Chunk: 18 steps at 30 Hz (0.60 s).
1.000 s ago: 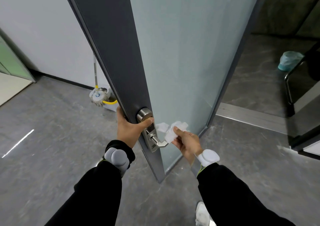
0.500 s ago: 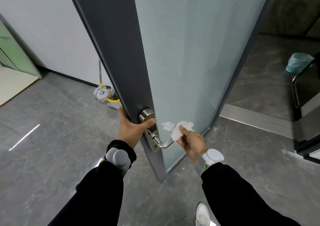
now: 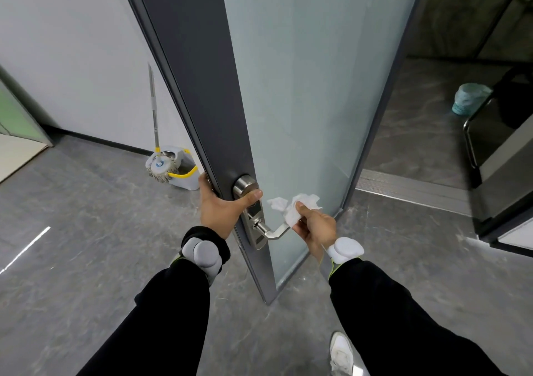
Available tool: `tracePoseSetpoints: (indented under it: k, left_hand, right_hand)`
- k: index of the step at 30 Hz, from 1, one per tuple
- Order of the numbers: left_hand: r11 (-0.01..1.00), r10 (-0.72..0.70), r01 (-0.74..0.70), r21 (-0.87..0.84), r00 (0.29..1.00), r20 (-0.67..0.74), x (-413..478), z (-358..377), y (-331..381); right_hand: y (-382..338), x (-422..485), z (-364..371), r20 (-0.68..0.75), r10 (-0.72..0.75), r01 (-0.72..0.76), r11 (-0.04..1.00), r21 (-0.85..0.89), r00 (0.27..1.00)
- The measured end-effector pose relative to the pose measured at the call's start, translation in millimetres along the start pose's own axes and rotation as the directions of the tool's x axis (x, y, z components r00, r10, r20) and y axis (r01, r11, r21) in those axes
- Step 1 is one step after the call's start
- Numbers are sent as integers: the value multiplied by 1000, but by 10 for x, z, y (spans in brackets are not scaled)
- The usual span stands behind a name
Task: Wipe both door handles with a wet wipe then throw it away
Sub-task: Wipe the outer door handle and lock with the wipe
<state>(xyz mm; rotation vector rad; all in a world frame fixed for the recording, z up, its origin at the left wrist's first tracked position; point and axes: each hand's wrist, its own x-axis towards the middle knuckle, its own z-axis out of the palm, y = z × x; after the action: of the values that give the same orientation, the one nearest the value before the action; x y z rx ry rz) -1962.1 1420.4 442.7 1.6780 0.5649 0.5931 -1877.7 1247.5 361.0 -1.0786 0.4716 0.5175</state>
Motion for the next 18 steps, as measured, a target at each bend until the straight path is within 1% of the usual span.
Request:
tracePoseSetpoints:
  k: [6, 13, 18]
  left_hand:
    - [999, 29, -29, 36, 1000, 8, 13, -28, 1]
    - [999, 10, -11, 49, 1000, 12, 56, -55, 4]
    - [998, 31, -33, 55, 999, 33, 52, -75, 7]
  right_hand:
    - [109, -141, 59, -7, -27, 28, 999, 39, 1000]
    - [544, -307, 155, -36, -13, 14, 999, 31, 999]
    - [571, -368, 173, -62, -24, 25, 1000, 17, 998]
